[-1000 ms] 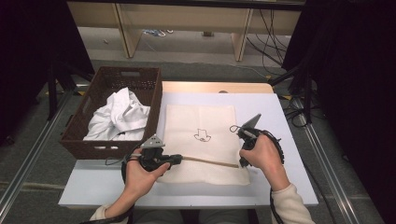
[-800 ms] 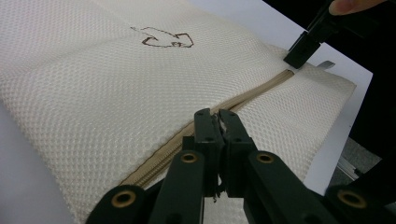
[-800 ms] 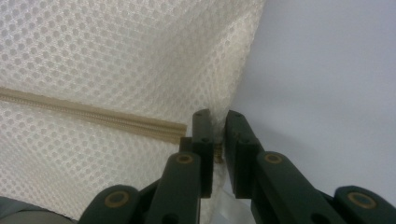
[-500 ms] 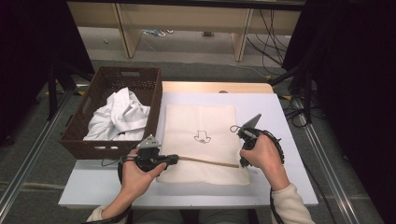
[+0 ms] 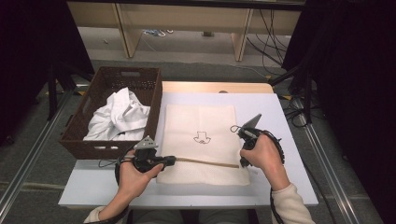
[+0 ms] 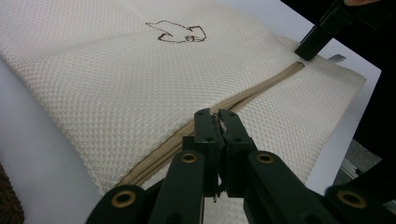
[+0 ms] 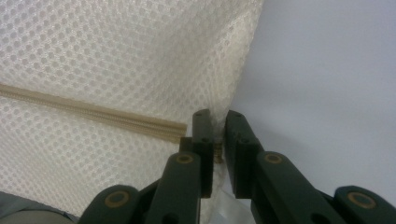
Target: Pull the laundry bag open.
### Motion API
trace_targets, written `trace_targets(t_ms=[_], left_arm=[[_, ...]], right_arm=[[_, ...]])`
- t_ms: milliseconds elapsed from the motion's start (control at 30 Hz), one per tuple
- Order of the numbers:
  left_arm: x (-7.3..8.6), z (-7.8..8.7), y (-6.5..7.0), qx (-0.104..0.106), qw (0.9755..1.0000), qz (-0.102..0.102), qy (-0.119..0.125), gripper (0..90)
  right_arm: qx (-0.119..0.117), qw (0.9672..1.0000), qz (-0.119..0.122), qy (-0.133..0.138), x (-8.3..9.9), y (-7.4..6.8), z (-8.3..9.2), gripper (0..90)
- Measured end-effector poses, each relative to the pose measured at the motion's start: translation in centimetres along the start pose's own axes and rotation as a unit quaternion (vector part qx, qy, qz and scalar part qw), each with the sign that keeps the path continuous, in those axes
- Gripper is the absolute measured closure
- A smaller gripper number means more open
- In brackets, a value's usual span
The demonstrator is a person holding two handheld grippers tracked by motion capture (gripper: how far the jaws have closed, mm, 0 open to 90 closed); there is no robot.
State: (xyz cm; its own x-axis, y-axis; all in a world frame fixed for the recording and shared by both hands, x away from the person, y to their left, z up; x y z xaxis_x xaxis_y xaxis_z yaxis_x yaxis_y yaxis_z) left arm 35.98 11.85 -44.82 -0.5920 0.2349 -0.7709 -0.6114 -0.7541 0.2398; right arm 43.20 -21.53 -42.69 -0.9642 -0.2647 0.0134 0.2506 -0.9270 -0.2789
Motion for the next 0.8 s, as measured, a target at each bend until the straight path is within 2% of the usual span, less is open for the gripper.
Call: trace_targets(t_ms=[67,233,433,467,600,633,700,733,767,800], left_arm=[[0.1,0.0,-0.1,-0.005,1.0,0.001,0.0,86.8],[0.5,0.5,-0.8,-0.01,0.9999,0.009,-0.001,86.8],[1.1,0.8,-1.3,-0.016,0.9997,0.019,-0.001,86.9],[1.2,0.8,-1.4,-0.014,0.9997,0.021,0.001,86.8],[1.5,0.9,-1.7,-0.017,0.9996,0.02,-0.003,86.8],[1.5,0.9,-1.7,-0.018,0.9996,0.024,-0.001,86.8],[1.7,0.9,-1.9,-0.02,0.9995,0.022,-0.005,86.9],[1.8,0.9,-2.0,-0.02,0.9994,0.026,-0.005,86.9],[1.9,0.9,-2.1,-0.023,0.9994,0.025,-0.006,86.9],[2.0,0.9,-2.1,-0.024,0.9993,0.029,-0.006,86.9]], right_arm=[[0.003,1.0,0.004,0.002,0.0,0.1,0.0,83.9],[0.002,0.9999,-0.016,0.006,0.0,0.0,-0.1,83.9],[0.003,1.0,-0.007,-0.001,0.0,0.1,0.0,83.9],[0.003,0.9999,-0.014,0.0,0.0,0.0,0.0,83.9],[0.006,0.9999,-0.014,0.0,0.0,0.0,0.0,83.9],[0.01,0.9999,-0.003,-0.007,0.0,0.2,0.0,83.9],[0.003,0.9998,-0.018,-0.003,0.0,0.0,0.0,83.9],[0.004,0.9999,-0.01,-0.001,0.0,0.1,-0.1,83.9],[0.003,0.9999,0.014,0.003,-0.1,0.4,-0.1,83.9],[0.002,1.0,0.008,0.0,-0.1,0.3,-0.1,83.9]])
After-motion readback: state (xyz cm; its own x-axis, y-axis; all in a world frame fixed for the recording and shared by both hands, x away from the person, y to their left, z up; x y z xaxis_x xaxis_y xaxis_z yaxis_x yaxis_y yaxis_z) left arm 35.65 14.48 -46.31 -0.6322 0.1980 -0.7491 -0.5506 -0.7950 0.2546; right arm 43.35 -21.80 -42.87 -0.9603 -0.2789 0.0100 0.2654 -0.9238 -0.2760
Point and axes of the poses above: each handheld gripper's, and its own axes: z roughly backward along the jaws, x roughly out of its underside, y roughly to its right, the point moved 1 cm from there along -z, roughly forward along the jaws, and after that the axes turned 8 degrees about -x, right-handed, at the moved point
